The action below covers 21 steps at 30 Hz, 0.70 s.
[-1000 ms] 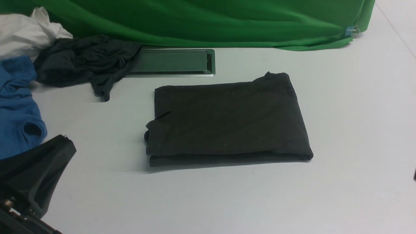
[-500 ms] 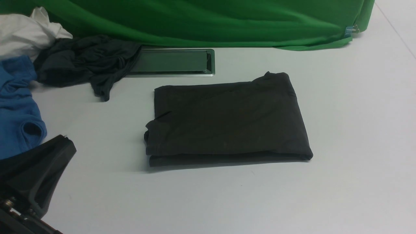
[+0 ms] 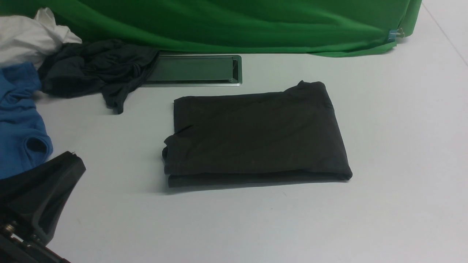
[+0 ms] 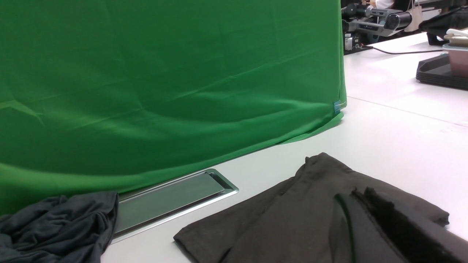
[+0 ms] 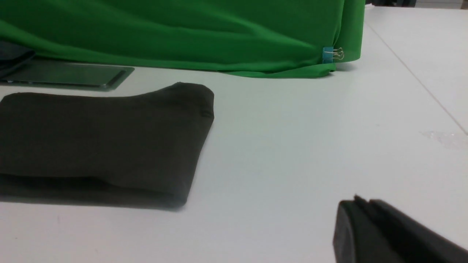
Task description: Fold a long-sleeved shirt on a white desktop.
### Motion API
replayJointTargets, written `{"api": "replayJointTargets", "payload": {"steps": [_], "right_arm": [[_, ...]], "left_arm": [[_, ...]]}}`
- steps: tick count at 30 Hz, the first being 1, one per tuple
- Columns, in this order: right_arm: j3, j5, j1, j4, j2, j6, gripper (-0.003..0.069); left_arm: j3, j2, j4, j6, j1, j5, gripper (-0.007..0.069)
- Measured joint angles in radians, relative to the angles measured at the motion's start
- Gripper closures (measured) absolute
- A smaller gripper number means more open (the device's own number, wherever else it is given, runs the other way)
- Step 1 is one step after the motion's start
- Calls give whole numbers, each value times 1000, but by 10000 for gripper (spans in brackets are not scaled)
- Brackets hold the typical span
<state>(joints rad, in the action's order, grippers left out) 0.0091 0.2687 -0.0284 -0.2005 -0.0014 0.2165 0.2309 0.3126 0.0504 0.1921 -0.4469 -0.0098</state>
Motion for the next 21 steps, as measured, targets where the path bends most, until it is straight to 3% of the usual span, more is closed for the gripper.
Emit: {"api": "replayJointTargets", "payload": {"steps": [17, 21], "right_arm": [[0, 0, 0, 1, 0, 1, 554], [0, 0, 0, 1, 0, 1, 546]], "left_arm": [[-10, -2, -7, 4, 0, -20, 606], [-67, -50, 4, 15, 61, -88, 606]]}}
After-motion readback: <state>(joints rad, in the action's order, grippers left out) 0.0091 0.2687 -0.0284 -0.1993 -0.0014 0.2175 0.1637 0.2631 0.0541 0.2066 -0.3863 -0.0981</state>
